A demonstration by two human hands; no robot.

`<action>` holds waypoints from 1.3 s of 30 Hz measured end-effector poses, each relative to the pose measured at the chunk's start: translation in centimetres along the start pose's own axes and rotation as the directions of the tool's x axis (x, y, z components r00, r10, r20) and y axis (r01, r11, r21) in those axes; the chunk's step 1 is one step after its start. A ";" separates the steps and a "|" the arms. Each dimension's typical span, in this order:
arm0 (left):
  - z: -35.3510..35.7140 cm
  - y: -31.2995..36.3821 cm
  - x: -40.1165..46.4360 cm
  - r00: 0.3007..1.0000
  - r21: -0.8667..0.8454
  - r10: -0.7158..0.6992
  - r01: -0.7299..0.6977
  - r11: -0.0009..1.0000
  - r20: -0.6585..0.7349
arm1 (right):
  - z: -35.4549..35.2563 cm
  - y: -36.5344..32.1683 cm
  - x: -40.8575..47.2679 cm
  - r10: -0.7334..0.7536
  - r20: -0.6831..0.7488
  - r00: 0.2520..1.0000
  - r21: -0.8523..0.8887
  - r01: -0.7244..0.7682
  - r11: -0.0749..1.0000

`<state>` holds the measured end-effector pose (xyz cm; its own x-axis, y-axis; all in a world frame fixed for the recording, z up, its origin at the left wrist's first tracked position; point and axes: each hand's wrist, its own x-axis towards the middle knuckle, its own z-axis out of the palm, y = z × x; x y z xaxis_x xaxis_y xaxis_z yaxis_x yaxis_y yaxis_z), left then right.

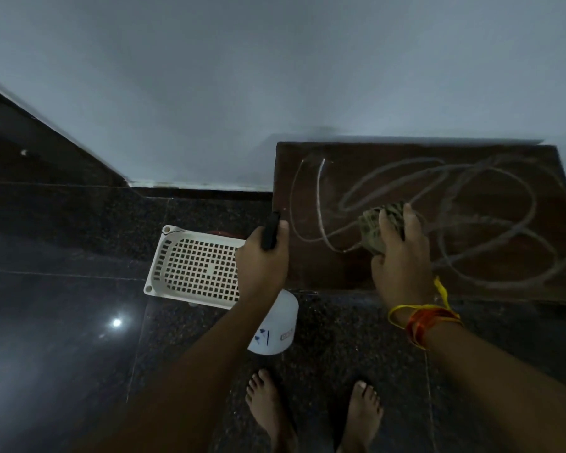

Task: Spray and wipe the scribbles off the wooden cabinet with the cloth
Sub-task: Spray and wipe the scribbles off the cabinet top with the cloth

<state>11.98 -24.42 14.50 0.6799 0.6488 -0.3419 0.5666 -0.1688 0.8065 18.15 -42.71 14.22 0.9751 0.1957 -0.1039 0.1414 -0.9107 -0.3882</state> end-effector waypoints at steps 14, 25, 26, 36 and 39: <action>1.0 5.0 0.9 0.980 0.142 0.198 -0.196 0.970 0.002 | -1.2 3.7 -0.8 -0.032 0.033 0.999 -0.010 0.032 0.999; 3.7 4.9 -1.3 0.924 0.232 0.289 -0.347 0.909 0.250 | -3.4 6.1 -0.5 0.020 0.041 0.999 0.007 -0.021 1.000; 3.8 4.4 -1.5 0.919 0.249 0.287 -0.354 0.901 0.270 | -3.6 6.3 -0.5 0.034 0.048 0.998 0.007 -0.034 0.999; 0.6 -1.8 -2.9 0.855 0.368 0.351 -0.489 0.791 0.382 | -3.0 6.8 -0.8 0.089 0.087 0.992 -0.004 -0.089 0.996; -1.3 -3.5 -2.5 0.846 0.409 0.338 -0.503 0.761 0.412 | -2.7 6.4 -0.9 0.087 0.093 0.992 -0.001 -0.088 0.996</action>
<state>7.67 -24.48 13.17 0.9587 0.1865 -0.2148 0.2795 -0.7588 0.5883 18.60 -49.66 14.27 0.9638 0.1483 -0.2218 0.0555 -0.9245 -0.3771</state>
